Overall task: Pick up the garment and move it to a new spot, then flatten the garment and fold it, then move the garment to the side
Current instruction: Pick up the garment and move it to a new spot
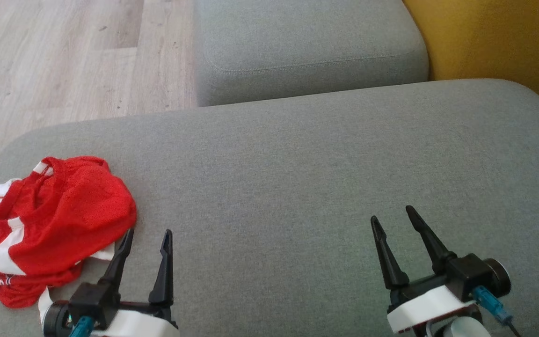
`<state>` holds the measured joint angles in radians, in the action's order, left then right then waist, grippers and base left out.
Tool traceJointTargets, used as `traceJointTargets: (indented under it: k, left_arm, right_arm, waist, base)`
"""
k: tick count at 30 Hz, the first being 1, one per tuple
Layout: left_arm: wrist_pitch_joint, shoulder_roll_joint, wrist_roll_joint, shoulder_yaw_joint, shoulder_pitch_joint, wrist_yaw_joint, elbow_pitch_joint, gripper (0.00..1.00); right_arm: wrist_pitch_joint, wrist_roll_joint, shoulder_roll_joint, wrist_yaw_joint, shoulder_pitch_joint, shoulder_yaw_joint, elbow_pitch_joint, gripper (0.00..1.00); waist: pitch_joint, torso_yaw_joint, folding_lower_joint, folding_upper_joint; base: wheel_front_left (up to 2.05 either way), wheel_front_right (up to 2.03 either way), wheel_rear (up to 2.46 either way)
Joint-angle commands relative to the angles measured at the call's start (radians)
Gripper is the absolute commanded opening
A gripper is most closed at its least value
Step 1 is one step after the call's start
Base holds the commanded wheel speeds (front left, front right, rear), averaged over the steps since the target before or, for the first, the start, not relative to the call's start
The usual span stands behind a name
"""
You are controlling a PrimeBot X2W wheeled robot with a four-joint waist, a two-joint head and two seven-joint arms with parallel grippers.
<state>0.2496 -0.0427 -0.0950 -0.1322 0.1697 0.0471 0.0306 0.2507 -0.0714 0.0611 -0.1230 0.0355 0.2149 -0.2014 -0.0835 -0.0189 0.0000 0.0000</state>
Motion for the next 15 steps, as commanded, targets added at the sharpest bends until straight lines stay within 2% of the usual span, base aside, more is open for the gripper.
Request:
traceJointTargets:
  k: [1,8,15]
  left_arm:
    - [0.012,-0.008,0.007,0.034,-0.04,-0.003,-0.035,1.0]
    - [0.012,-0.008,0.007,0.035,-0.045,-0.004,-0.02,1.0]
    - [0.012,-0.008,0.01,0.037,-0.055,-0.016,-0.012,1.0]
  right_arm:
    - [0.011,0.006,0.001,-0.008,-0.019,0.019,0.036,1.0]
    - [0.011,0.008,-0.002,-0.008,-0.015,0.02,0.037,1.0]
    - [0.011,0.01,-0.004,-0.008,-0.013,0.015,0.038,1.0]
  waist:
    - [0.0,0.002,0.0,0.0]
    - [0.006,0.024,0.0,0.0]
    - [0.016,0.097,0.0,0.0]
  base:
    - [0.0,0.0,0.0]
    - [0.0,0.0,0.0]
    - [0.0,0.0,0.0]
